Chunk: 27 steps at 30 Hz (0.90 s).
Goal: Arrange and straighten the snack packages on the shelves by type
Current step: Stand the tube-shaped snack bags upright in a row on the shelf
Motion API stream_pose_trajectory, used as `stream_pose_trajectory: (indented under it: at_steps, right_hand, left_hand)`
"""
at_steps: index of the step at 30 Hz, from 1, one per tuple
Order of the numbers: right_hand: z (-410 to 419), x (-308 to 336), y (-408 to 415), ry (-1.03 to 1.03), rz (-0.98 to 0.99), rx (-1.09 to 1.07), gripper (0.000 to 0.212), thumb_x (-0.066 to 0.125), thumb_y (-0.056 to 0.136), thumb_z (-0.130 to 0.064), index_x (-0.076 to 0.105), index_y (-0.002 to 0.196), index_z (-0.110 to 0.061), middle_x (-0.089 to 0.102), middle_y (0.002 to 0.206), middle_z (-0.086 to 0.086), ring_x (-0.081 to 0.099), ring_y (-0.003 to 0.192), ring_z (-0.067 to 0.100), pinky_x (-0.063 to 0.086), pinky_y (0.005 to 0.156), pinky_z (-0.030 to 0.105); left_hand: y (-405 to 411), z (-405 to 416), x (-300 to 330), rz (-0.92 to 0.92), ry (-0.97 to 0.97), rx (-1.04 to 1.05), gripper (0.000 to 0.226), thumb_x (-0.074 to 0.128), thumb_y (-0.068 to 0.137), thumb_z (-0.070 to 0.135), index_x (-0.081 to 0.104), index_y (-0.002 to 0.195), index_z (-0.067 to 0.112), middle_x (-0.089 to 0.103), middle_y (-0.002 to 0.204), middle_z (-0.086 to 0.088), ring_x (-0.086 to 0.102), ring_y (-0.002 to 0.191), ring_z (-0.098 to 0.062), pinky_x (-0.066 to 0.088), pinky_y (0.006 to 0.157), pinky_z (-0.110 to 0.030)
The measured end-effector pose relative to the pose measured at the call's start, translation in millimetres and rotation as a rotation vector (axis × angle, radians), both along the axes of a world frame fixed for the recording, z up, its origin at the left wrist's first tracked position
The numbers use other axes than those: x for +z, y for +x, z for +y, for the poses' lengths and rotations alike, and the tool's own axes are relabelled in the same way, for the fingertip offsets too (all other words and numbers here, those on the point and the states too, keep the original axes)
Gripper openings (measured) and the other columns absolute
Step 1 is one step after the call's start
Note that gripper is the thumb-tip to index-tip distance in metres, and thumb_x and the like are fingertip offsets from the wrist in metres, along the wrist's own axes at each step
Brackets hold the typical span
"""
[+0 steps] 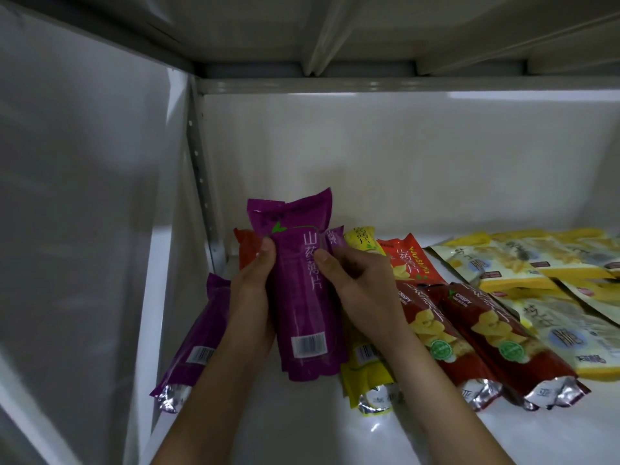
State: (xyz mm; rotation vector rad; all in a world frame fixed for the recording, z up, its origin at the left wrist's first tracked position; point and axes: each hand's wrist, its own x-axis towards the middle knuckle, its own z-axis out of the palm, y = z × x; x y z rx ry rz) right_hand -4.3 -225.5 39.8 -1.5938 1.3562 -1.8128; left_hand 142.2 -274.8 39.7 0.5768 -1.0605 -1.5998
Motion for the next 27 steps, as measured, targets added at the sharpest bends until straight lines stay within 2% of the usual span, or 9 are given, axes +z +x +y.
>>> stream_pose_trajectory:
  at_steps: [5,8,11,13,14,18,20,22,27]
  right_hand:
    - [0.7,-0.1,2.3,0.02,-0.073,0.088,0.042,0.057,0.099,-0.044,0.077,0.1,-0.007,0.078,0.092,0.003,0.076,0.09,0.02,0.061,0.083,0.035]
    - [-0.5,1.5,1.1,-0.04,-0.06,0.019,0.043,0.055,0.1,-0.044,0.076,0.097,-0.007,0.075,0.083,0.0,0.073,0.081,0.019,0.058,0.074,0.03]
    - [-3.1,1.2,-0.9,-0.047,-0.011,-0.031,0.039,0.058,0.104,-0.039,0.075,0.092,-0.005,0.074,0.08,0.002,0.072,0.077,0.021,0.057,0.068,0.037]
    - [-2.7,-0.3,0.4,-0.022,0.004,-0.026,0.031,0.062,0.104,-0.031,0.077,0.096,-0.005,0.077,0.085,0.001,0.074,0.082,0.02,0.06,0.074,0.039]
    - [-1.3,-0.4,1.9,-0.004,0.012,-0.017,0.028,0.062,0.104,-0.029,0.079,0.099,-0.007,0.078,0.089,0.0,0.075,0.085,0.019,0.061,0.078,0.041]
    - [0.3,-0.9,5.6,0.061,-0.042,0.043,0.037,0.062,0.103,-0.041,0.078,0.106,-0.008,0.079,0.099,0.005,0.076,0.096,0.023,0.061,0.091,0.052]
    - [0.4,1.0,6.8,0.032,-0.1,0.045,0.054,0.062,0.1,-0.052,0.071,0.096,0.001,0.073,0.09,0.02,0.072,0.087,0.038,0.059,0.084,0.059]
    - [-0.2,1.6,6.3,-0.04,-0.073,-0.017,0.07,0.061,0.093,-0.061,0.06,0.082,0.008,0.061,0.075,0.029,0.06,0.07,0.047,0.052,0.066,0.057]
    - [-0.7,2.9,4.5,-0.113,-0.076,-0.076,0.06,0.067,0.097,-0.052,0.06,0.073,0.003,0.063,0.066,0.018,0.059,0.059,0.035,0.046,0.054,0.041]
  left_hand:
    - [4.1,0.6,0.2,-0.024,-0.035,0.003,0.058,0.068,0.083,0.047,0.07,0.129,0.012,0.074,0.126,-0.014,0.072,0.114,-0.035,0.053,0.105,-0.057]
    - [0.8,3.8,-0.3,-0.075,-0.064,-0.029,0.031,0.068,0.084,0.046,0.083,0.103,0.026,0.077,0.118,-0.012,0.076,0.106,-0.032,0.056,0.1,-0.053]
    - [-0.8,4.4,0.1,-0.063,-0.062,-0.02,0.046,0.074,0.082,0.055,0.078,0.115,0.023,0.076,0.122,-0.013,0.074,0.111,-0.034,0.054,0.103,-0.055]
    - [-1.3,4.6,1.7,-0.039,-0.037,-0.002,0.072,0.077,0.073,0.062,0.07,0.129,0.016,0.074,0.126,-0.014,0.072,0.114,-0.036,0.054,0.104,-0.056]
    - [-1.1,3.6,1.9,-0.032,-0.036,0.014,0.074,0.078,0.073,0.061,0.07,0.13,0.015,0.074,0.125,-0.014,0.073,0.113,-0.035,0.054,0.103,-0.056]
    - [2.6,1.1,1.2,-0.084,-0.038,0.055,0.042,0.07,0.084,0.048,0.08,0.11,0.016,0.078,0.114,-0.012,0.077,0.104,-0.032,0.058,0.098,-0.051]
    - [1.5,3.1,0.3,-0.114,-0.059,0.047,0.04,0.071,0.086,0.043,0.079,0.111,0.012,0.078,0.115,-0.014,0.075,0.106,-0.035,0.057,0.1,-0.054]
    - [0.1,7.4,1.3,-0.134,-0.084,0.047,0.042,0.072,0.086,0.042,0.078,0.111,0.009,0.077,0.115,-0.017,0.074,0.108,-0.037,0.057,0.101,-0.056]
    - [-3.8,7.8,1.6,-0.122,-0.12,-0.021,0.028,0.068,0.082,0.047,0.084,0.097,0.03,0.079,0.114,-0.009,0.076,0.106,-0.029,0.059,0.096,-0.045]
